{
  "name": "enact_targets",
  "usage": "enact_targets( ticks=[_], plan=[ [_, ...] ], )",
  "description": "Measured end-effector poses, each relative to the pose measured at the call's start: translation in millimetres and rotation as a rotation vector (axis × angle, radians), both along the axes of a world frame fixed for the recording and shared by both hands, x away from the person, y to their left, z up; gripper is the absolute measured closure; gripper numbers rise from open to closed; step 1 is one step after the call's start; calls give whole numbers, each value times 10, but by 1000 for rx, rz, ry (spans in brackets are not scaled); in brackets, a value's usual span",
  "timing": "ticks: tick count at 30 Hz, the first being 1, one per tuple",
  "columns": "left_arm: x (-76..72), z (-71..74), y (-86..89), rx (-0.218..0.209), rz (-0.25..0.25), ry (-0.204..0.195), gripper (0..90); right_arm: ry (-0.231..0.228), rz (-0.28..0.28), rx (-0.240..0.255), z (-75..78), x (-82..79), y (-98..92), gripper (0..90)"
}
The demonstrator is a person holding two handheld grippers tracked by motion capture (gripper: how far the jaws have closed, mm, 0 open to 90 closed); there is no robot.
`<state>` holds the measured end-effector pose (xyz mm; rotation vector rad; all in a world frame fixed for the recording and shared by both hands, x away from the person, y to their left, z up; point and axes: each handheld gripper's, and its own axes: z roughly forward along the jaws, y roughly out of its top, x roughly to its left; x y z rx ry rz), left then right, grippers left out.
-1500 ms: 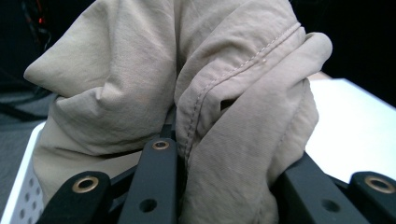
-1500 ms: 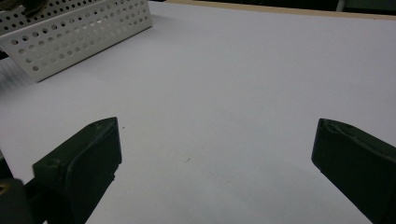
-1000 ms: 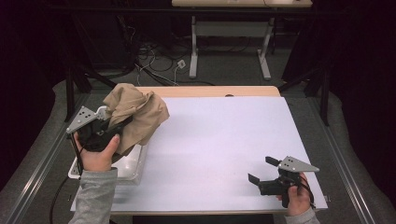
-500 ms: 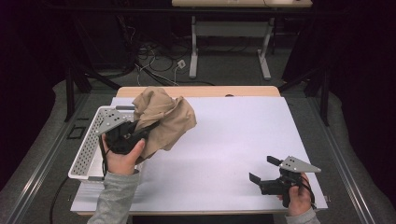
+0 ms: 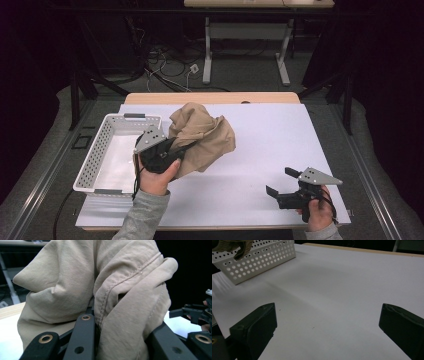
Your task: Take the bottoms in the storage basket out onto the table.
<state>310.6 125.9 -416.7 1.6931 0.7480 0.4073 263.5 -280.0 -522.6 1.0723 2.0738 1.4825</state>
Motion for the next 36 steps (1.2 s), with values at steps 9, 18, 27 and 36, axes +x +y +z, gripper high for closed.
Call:
enact_targets(
  ticks=[9,18,27,36],
  plan=[
    [15,-85,-185,25,-36,32,732,5,-7,8,7,-3,-29,10],
    [25,-286,-383,81,-86,82,731,-4,-12,3,12,-8,-29,10],
    [12,-587,-582,141,-137,141,731,1,-14,-8,-3,0,-23,10],
    [32,-860,-834,191,-176,174,728,-3,-9,-6,-1,-6,-8,11]
  ],
)
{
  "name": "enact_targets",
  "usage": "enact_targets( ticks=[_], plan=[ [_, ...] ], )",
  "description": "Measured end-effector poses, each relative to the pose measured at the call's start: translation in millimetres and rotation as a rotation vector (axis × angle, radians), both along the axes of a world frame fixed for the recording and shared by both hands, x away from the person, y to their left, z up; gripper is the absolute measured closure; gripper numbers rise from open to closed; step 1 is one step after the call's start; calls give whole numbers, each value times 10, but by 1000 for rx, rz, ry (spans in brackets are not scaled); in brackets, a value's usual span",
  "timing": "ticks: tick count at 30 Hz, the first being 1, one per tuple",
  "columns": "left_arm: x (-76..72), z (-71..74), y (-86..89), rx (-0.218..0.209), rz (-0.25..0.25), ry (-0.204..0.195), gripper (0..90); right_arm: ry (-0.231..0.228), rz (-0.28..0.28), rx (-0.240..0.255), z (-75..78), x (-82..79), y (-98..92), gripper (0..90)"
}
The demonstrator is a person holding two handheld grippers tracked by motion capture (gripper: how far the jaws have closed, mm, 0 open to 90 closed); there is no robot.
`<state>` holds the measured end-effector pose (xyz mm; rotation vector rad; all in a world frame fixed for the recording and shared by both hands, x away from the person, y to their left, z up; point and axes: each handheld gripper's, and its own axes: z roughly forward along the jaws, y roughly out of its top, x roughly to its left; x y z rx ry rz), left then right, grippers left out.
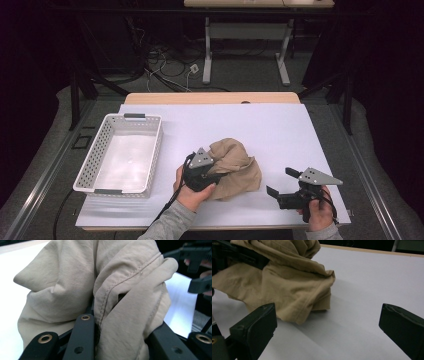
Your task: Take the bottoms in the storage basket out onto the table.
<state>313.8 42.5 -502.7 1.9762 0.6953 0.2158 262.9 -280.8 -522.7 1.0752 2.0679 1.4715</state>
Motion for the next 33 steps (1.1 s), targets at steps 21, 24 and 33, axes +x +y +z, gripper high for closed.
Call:
enact_targets(
  ticks=[21,24,33],
  plan=[
    [99,-274,-201,46,-2,60,642,10,11,3,-2,6,-2,11],
    [109,-270,-184,31,6,66,626,10,10,-1,-7,9,6,10],
    [97,-200,-133,29,30,14,433,11,10,-5,-11,9,18,10]
  ],
)
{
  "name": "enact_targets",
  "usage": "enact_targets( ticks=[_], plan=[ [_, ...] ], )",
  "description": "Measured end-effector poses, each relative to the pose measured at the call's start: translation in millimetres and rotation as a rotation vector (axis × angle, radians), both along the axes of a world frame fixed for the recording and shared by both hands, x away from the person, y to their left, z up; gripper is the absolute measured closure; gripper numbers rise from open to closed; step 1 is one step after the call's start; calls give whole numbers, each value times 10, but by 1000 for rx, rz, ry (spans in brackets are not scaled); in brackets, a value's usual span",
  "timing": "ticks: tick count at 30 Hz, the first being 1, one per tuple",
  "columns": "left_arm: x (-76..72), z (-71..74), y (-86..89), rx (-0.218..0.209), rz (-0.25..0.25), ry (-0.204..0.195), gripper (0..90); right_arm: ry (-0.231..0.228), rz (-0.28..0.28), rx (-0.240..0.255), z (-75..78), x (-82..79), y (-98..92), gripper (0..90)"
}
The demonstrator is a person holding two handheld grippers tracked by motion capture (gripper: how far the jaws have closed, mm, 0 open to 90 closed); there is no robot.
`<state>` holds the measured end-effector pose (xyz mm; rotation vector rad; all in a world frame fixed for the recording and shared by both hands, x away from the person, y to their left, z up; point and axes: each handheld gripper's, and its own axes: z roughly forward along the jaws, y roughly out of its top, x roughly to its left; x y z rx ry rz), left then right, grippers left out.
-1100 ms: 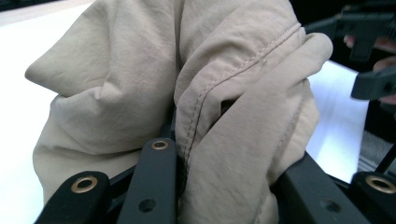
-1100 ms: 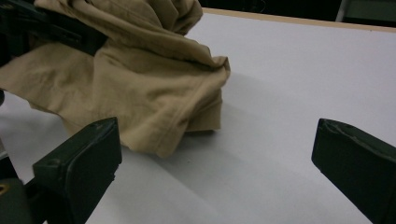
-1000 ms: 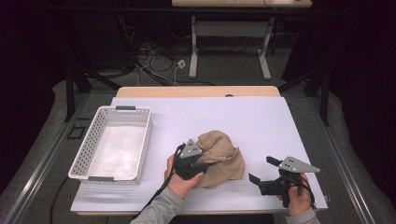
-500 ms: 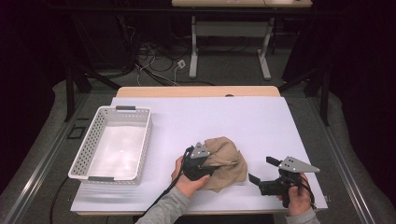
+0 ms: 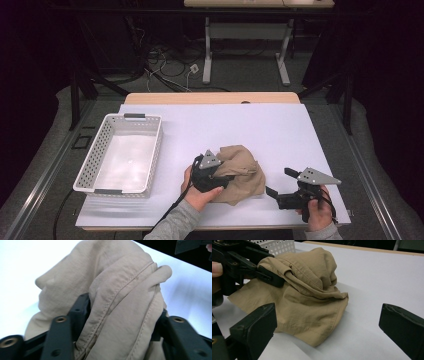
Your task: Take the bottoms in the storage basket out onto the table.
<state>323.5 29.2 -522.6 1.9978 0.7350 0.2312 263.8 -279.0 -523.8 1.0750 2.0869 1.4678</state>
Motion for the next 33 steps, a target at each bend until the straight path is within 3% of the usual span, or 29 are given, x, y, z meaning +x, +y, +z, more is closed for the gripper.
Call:
enact_targets(
  ticks=[7,10,18,22,29,33],
  plan=[
    [-76,81,98,-31,15,-19,318,-4,2,-2,2,-1,6,10],
    [-95,145,181,-48,10,-5,297,-3,-2,-7,8,-12,19,11],
    [-168,311,450,-86,44,-51,297,-21,23,-14,66,-54,122,12],
    [-186,320,541,-114,49,-35,331,-13,31,-16,60,-39,181,13],
    [-245,351,671,-158,64,-99,334,-3,67,-24,86,-42,312,12],
    [-245,296,698,-144,84,-82,335,3,81,-26,83,-33,386,13]
  ],
)
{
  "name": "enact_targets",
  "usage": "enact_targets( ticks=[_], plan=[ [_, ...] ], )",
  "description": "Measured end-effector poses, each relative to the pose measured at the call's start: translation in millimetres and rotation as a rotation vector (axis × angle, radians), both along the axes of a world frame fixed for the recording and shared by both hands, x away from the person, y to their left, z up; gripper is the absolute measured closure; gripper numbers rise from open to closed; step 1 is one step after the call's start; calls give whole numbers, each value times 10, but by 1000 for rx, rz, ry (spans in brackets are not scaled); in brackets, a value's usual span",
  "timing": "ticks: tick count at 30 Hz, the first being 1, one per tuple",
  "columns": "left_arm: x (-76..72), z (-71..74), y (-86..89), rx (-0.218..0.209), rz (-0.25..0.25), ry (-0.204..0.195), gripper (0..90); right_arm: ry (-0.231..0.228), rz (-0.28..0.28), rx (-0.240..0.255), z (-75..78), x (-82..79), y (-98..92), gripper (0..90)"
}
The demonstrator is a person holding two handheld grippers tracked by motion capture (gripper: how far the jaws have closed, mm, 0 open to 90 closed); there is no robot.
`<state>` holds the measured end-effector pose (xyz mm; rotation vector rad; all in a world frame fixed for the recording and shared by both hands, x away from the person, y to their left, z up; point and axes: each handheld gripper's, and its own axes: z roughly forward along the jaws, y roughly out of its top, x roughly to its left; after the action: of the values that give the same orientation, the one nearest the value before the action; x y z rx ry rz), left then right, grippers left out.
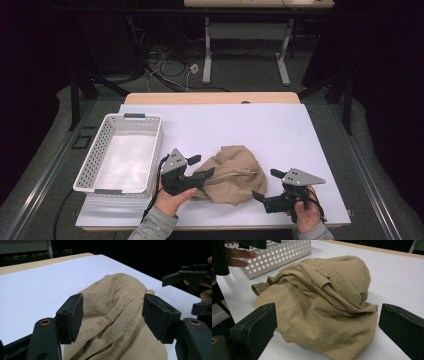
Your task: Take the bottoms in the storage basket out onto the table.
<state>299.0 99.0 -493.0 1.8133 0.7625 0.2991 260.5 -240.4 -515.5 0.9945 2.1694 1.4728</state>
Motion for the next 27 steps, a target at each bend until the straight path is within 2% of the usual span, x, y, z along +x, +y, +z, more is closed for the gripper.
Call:
enact_targets(
  ticks=[2,5,8,10,12,14,18,21,24,27],
  plan=[
    [-9,-17,27,6,-5,15,338,0,10,-15,16,3,36,12],
    [-12,-23,57,-25,2,48,354,-9,8,-11,39,4,93,4],
    [-24,-6,80,-12,13,25,357,-13,11,-13,58,14,167,0],
    [-32,1,105,-16,16,30,328,-18,19,-35,72,17,205,0],
    [-39,-2,131,-11,20,48,299,-9,38,-22,75,36,236,0],
    [-49,-15,165,-7,24,46,282,-4,49,-16,87,55,268,0],
    [-64,-38,201,-38,28,57,222,5,55,-26,132,111,332,0],
    [-55,-34,205,-46,35,48,170,1,73,-31,165,150,370,0],
    [-48,-49,197,-44,18,66,154,0,70,-30,202,194,420,0],
    [-41,-61,200,-40,34,64,118,-17,78,-43,248,249,484,0]
  ],
)
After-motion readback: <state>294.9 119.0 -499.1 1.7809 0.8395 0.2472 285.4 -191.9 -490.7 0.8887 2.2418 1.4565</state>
